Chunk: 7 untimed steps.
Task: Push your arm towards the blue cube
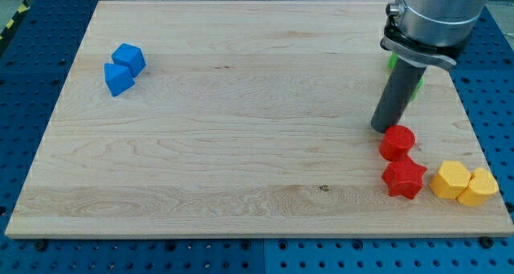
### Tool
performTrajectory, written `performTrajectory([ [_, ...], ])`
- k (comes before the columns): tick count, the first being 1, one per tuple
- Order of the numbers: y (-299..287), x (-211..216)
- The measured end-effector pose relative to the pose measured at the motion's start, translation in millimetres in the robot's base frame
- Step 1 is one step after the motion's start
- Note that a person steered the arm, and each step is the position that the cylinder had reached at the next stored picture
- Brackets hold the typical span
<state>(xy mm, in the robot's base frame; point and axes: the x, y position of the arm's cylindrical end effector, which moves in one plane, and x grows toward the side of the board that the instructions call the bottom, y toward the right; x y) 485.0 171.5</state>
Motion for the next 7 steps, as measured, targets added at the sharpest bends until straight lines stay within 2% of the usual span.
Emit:
performTrajectory([
  [2,3,8],
  [3,-11,-1],
  [5,-142,-73],
  [7,-284,-188],
])
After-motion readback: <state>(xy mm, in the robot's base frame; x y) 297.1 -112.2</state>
